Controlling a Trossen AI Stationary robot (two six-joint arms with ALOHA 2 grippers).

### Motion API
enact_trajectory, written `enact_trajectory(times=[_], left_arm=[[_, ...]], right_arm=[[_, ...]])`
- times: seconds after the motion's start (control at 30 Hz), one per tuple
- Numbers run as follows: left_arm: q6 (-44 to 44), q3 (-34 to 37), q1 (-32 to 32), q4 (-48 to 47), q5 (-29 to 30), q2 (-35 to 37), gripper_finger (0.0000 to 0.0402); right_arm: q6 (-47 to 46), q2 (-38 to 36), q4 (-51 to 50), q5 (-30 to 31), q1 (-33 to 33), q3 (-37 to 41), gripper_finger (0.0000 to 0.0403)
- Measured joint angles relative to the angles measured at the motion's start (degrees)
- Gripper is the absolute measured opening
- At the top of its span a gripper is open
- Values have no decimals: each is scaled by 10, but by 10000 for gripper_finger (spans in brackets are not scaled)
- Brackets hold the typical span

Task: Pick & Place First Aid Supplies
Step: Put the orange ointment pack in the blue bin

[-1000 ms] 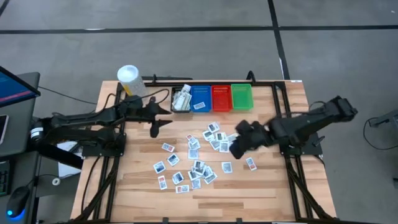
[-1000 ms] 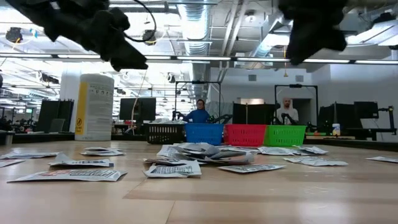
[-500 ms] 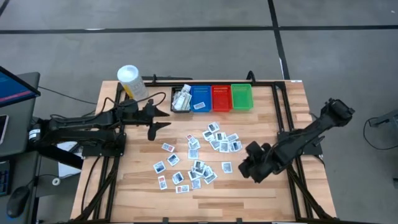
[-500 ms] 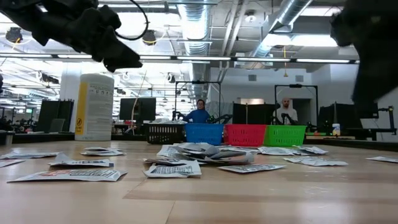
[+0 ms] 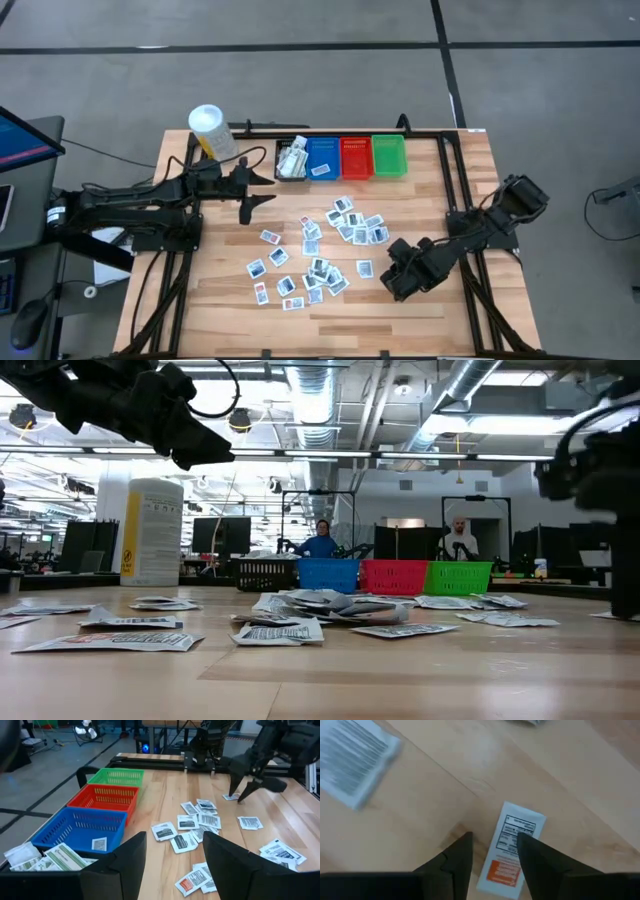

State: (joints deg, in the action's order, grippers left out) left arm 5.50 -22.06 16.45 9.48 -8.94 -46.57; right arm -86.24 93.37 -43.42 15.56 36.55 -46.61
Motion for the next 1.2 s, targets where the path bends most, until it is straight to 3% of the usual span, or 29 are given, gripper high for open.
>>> enact_trajectory(times=[0.33, 0.53, 0.9, 1.2], left_arm=[[0, 0, 0, 5, 18, 0, 197], [0, 0, 0, 9, 18, 0, 197], [0, 0, 0, 10, 18, 0, 197], [0, 0, 0, 10, 18, 0, 197]], right_arm=[[16, 67, 16, -32, -18, -6, 172], [21, 53, 30, -63, -42, -1, 158], [57, 22, 197, -78, -85, 0, 90], [70, 24, 206, -71, -101, 1, 5]])
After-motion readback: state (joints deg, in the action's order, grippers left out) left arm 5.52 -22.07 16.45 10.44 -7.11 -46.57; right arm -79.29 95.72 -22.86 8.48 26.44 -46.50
